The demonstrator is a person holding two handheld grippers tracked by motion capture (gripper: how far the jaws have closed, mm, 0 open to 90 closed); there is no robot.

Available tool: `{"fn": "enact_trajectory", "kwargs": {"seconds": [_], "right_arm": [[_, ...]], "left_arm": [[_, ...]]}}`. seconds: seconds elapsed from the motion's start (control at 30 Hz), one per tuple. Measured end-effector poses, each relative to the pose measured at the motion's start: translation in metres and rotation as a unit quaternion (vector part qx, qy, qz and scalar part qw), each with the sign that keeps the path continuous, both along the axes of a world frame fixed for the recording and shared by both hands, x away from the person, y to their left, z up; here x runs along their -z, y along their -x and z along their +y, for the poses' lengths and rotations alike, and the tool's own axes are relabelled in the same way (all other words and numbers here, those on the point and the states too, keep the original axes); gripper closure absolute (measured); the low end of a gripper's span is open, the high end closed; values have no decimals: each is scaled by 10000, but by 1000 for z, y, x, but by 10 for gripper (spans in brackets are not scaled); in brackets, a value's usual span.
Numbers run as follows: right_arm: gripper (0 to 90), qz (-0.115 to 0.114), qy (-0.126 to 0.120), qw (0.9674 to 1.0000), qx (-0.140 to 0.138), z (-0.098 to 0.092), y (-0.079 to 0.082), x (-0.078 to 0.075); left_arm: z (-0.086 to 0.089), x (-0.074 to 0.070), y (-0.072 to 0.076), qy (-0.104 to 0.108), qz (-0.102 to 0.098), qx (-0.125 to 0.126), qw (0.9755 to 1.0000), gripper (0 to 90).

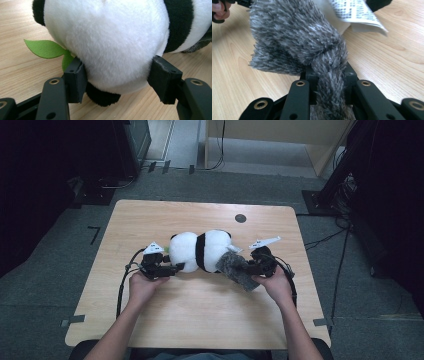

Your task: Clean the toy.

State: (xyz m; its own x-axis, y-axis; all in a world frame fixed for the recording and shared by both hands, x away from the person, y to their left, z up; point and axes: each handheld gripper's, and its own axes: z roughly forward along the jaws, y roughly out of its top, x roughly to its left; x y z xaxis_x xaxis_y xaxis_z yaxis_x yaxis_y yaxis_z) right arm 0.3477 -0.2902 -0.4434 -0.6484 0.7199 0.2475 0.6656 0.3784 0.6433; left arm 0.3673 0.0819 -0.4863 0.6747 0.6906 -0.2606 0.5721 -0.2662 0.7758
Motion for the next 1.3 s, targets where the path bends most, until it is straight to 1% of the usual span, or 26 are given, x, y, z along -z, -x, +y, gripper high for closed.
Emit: {"fn": "enact_trajectory", "kwargs": {"seconds": [0.1, 0.17, 0.23, 0.33, 0.43, 0.5, 0.53, 0.63, 0.67, 0.73, 0.77, 0.8, 0.83, 0.87, 0.93, 1.0, 1.1, 1.17, 1.2, 1.23, 1.27, 1.3], "right_arm": [[745, -8, -9, 9999, 131, -3, 0, -1], [748, -66, -35, 9997, 213, -7, 2, -4], [750, -138, -116, 9993, 329, -12, 2, -8], [752, -256, -264, 9978, 555, -20, 1, -14], [752, -352, -417, 9952, 815, -25, 1, -20], [752, -493, -470, 9931, 952, -25, 0, -26], [752, -544, -449, 9926, 985, -25, 0, -28], [752, -825, -307, 9902, 1084, -16, -4, -37], [753, -902, -329, 9894, 1086, -12, -6, -39], [753, -917, -364, 9896, 1050, -1, -12, -39], [753, -902, -324, 9905, 987, 6, -14, -37], [754, -931, -225, 9911, 926, 13, -17, -33], [755, -954, -127, 9912, 904, 18, -18, -30], [756, -1005, -105, 9907, 913, 20, -20, -29], [756, -974, -178, 9908, 921, 17, -22, -29], [756, -902, -261, 9910, 949, 13, -23, -28], [755, -882, -265, 9912, 947, 11, -24, -27], [755, -894, -236, 9914, 927, 10, -25, -27], [755, -890, -229, 9915, 919, 9, -26, -26], [754, -885, -222, 9918, 894, 8, -27, -26], [754, -884, -209, 9919, 891, 7, -28, -25], [753, -854, -208, 9921, 893, 7, -29, -25]], "left_arm": [[0, 0, 0, -6, 0, 18, 10000, 366], [1, 1, 0, 10, 4, 25, 10000, 368], [1, 1, 0, 16, -3, 30, 10000, 370], [1, 1, 0, 7, -18, 30, 10000, 372], [1, 0, 0, 11, -31, 18, 10000, 373], [0, -1, 1, 7, -40, 2, 10000, 375], [-1, -2, 2, 6, -38, -1, 10000, 376], [-1, -4, 5, 3, 9, -6, 10000, 378], [-2, -4, 6, 15, 38, -9, 10000, 377], [-5, -4, 7, 3, 71, 1, 10000, 376], [-5, -4, 7, -37, 63, 6, 10000, 373], [-6, -4, 7, -33, 75, -7, 10000, 363], [-5, -3, 6, -3, 93, 12, 10000, 352], [-4, -3, 5, 38, 110, 35, 9999, 340], [-2, -3, 4, 30, 113, 98, 9999, 320], [-2, -4, 2, -15, 44, 132, 9999, 305], [0, -5, 0, -30, 31, 232, 9997, 259], [1, -7, 1, -142, -40, 308, 9994, 241], [3, -9, 1, -146, -43, 350, 9993, 239], [5, -11, 1, -93, -63, 377, 9992, 235], [7, -12, 1, -9, -41, 418, 9991, 235], [10, -14, -1, 21, -10, 494, 9988, 235]]}}
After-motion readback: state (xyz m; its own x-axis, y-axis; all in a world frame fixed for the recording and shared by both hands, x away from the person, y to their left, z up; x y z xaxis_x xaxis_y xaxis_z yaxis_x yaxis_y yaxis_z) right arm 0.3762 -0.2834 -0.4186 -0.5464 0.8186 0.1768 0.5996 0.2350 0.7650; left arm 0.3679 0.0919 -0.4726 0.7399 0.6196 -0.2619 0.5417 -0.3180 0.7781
